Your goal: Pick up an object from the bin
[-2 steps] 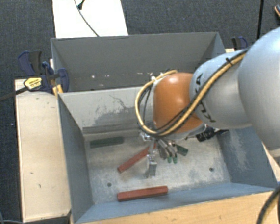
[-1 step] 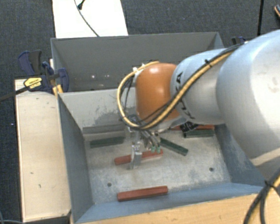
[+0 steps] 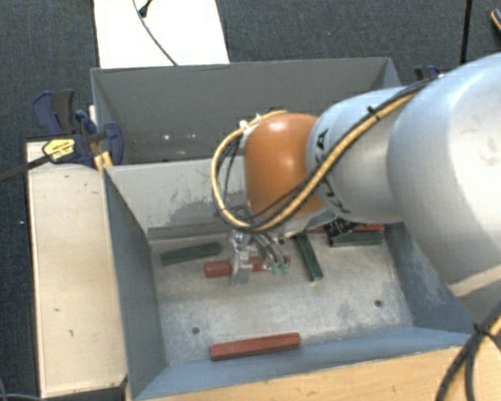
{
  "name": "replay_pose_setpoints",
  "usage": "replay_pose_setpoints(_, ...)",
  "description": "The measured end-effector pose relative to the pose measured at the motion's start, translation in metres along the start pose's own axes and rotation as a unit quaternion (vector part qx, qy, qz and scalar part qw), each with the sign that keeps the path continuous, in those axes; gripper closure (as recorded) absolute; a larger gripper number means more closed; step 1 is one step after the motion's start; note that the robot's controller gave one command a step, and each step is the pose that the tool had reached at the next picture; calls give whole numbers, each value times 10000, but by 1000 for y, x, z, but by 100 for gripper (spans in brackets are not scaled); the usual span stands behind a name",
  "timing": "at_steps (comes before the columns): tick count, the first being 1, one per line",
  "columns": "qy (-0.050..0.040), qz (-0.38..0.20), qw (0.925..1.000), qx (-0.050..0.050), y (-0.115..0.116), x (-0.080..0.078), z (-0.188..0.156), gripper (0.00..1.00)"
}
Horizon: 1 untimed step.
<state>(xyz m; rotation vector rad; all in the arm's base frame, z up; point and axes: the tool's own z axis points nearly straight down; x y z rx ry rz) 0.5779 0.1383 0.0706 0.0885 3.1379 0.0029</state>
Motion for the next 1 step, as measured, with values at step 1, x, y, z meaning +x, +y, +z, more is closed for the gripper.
replay_pose_setpoints(1,-36,346,9994,-6,-15,8,-133,100)
